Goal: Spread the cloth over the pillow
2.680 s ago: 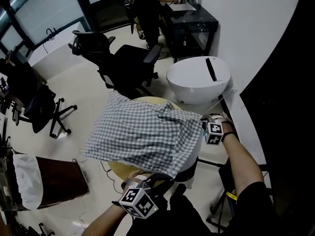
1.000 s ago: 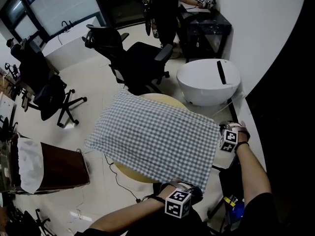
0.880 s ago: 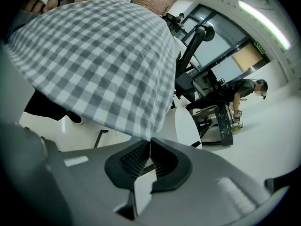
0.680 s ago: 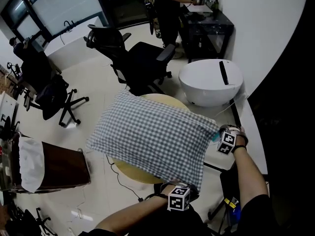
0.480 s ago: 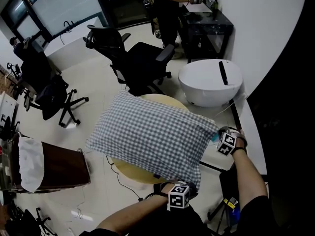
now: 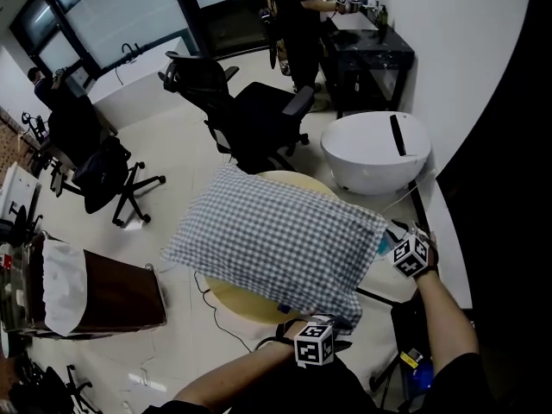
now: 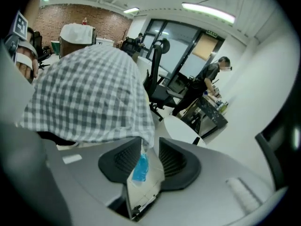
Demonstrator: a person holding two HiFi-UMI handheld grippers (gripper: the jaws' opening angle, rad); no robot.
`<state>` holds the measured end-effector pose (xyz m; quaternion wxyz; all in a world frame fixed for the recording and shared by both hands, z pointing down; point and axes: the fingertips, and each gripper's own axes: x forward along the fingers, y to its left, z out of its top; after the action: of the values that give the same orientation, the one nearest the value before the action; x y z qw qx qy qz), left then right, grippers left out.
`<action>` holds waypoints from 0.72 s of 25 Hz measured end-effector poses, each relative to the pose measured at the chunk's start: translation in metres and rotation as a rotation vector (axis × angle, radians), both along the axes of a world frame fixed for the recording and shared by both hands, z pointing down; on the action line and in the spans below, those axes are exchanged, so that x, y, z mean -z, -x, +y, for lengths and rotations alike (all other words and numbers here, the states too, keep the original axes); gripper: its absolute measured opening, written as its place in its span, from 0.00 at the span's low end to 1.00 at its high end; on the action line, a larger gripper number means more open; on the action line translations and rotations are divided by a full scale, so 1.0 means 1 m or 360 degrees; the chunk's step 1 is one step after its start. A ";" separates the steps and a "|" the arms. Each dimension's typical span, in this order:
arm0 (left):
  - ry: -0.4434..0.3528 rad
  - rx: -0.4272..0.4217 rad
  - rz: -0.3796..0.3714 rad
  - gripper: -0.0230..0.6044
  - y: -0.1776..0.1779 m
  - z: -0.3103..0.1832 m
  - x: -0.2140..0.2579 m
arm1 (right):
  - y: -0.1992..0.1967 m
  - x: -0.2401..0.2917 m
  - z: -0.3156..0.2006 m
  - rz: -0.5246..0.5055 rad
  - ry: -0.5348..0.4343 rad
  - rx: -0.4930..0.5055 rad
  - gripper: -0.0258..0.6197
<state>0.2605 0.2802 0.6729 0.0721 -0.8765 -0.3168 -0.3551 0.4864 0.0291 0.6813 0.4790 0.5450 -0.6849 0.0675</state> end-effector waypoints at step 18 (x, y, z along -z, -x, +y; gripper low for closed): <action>-0.0114 0.0058 0.0561 0.33 0.141 -0.133 0.145 | 0.092 0.183 0.031 -0.0103 -0.0567 -0.0513 0.40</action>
<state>0.1191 0.1468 0.5275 0.1513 -0.9276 -0.2704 -0.2085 0.3947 0.0601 0.4982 0.3361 0.7208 -0.6050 0.0386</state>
